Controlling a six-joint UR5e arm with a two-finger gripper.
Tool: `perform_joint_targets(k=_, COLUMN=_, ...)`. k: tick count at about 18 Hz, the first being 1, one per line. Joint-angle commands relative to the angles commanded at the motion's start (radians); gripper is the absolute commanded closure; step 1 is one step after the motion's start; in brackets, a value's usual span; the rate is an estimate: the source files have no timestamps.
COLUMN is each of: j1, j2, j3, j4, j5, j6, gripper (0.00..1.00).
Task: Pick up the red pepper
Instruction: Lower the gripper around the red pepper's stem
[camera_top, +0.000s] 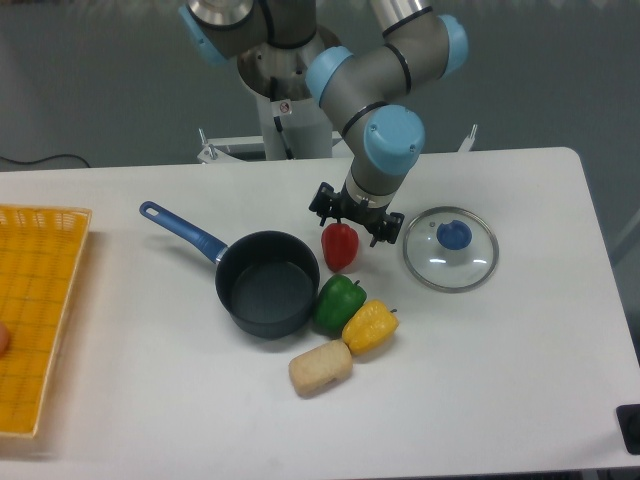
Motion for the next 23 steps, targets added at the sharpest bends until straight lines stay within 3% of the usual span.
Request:
perform_joint_targets(k=3, j1=-0.020, j2=-0.020, j3=0.002, j4=0.025, j5=0.017, j6=-0.038, gripper=0.00)
perform_joint_targets(k=23, j1=-0.037, j2=-0.055, j3=0.008, j4=0.043, j5=0.054, j6=-0.037, gripper=0.00)
